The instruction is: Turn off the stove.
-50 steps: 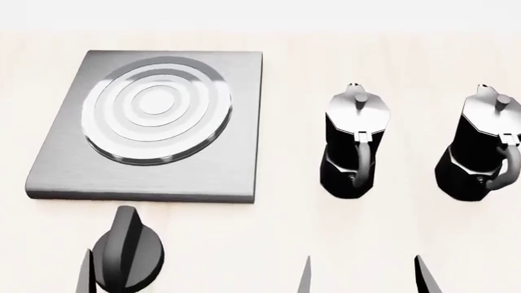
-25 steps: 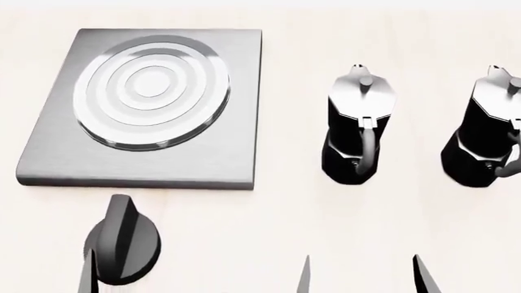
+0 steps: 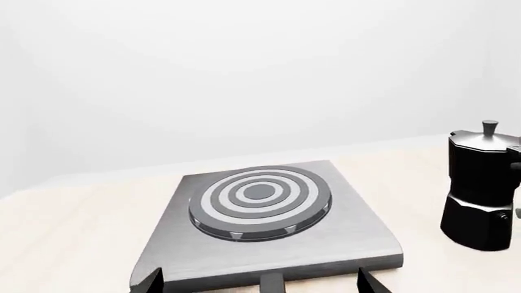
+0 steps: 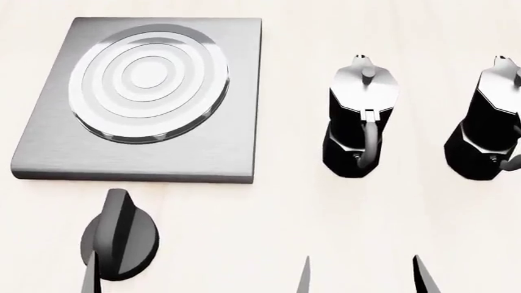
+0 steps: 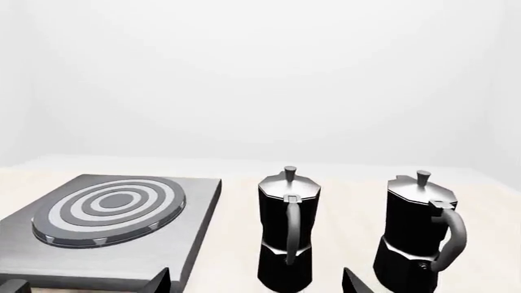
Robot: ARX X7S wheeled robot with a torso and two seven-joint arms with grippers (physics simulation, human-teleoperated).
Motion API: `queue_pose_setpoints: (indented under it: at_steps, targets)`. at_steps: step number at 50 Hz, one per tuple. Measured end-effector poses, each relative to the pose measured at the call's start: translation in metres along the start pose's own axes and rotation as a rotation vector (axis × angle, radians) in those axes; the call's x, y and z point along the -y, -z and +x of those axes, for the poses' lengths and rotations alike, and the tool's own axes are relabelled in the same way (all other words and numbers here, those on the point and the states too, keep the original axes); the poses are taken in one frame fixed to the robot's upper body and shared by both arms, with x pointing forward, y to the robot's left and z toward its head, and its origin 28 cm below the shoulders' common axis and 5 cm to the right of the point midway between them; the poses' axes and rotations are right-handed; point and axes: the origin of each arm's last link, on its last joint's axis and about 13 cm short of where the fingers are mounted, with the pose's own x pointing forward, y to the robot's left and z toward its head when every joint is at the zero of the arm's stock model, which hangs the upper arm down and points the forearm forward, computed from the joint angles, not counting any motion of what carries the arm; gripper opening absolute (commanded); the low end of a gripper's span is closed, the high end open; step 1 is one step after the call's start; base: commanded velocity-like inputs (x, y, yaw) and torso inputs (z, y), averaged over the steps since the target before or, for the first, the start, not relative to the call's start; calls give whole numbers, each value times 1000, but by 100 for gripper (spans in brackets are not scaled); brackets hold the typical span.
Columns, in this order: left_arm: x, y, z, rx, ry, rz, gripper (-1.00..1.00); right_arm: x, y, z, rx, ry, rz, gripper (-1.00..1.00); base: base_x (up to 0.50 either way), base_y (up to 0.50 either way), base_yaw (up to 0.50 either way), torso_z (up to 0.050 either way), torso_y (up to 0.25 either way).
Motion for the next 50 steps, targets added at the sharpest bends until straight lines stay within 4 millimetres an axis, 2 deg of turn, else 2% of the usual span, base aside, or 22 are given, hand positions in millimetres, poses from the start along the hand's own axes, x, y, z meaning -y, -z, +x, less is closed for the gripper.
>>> queue_pose_setpoints:
  at_steps: [30,50]
  targets:
    - [14,-11,-4,44,87,-34,100,-1,4,1,-15,-3,3,100,0,0,0,0,0]
    - [19,-8,12,63,86,-29,100,-1,5,1,-19,-4,3,100,0,0,0,0,0]
